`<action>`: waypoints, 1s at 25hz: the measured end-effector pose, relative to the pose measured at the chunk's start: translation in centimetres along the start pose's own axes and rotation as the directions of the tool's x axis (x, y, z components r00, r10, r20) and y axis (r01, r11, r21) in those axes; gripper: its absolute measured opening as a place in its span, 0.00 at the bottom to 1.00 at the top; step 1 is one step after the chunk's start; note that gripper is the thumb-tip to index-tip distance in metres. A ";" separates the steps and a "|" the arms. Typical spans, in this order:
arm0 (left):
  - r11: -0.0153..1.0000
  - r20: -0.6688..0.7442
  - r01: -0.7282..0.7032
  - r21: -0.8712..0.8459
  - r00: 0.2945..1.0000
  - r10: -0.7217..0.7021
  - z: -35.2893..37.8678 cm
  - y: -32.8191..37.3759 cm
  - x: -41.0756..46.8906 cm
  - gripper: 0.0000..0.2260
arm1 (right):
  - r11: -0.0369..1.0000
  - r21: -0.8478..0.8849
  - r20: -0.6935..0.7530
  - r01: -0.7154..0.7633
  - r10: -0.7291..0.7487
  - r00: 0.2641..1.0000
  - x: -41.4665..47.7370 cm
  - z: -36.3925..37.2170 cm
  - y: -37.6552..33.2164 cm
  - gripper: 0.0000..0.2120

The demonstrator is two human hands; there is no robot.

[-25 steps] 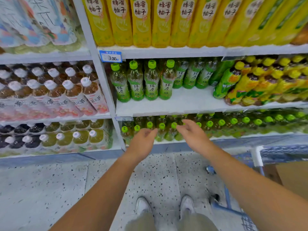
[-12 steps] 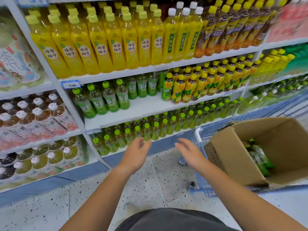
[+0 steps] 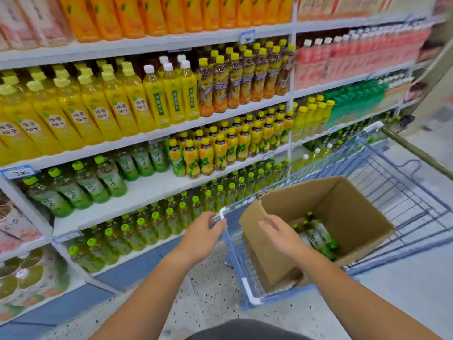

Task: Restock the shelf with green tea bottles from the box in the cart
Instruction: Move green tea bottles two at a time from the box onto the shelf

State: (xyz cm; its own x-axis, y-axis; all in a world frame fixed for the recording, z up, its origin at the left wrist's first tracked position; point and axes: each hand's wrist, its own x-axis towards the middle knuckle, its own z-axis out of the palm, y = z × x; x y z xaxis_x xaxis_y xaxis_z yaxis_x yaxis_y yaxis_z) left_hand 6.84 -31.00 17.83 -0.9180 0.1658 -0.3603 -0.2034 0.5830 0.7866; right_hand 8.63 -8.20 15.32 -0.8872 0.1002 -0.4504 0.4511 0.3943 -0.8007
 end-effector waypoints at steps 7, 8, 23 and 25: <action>0.997 0.217 0.052 -0.054 0.975 -0.039 7.5 5.9 4.2 0.26 | 0.992 0.078 -0.085 -0.098 0.104 0.991 1.2 -8.0 3.5 0.24; 0.997 0.248 0.062 -0.048 0.968 -0.049 8.4 6.2 5.2 0.27 | 0.989 0.085 -0.094 -0.121 0.129 0.987 1.4 -8.7 3.9 0.24; 0.982 0.598 0.161 0.094 0.780 -0.185 24.5 8.1 19.9 0.32 | 0.875 0.149 -0.264 -0.460 0.483 0.835 10.4 -16.2 14.2 0.24; 0.972 0.591 0.205 0.115 0.772 -0.233 27.8 6.9 22.3 0.34 | 0.869 0.085 -0.229 -0.487 0.493 0.839 14.0 -16.6 17.3 0.27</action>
State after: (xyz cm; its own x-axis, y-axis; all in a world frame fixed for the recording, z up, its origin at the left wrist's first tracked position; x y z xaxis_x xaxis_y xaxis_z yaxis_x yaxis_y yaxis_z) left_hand -5.62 -1.18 1.31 -0.4600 0.4627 -0.7578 -0.3462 0.6925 0.6329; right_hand 2.44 15.23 1.73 -0.5445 0.4878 -0.6823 0.8326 0.2162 -0.5099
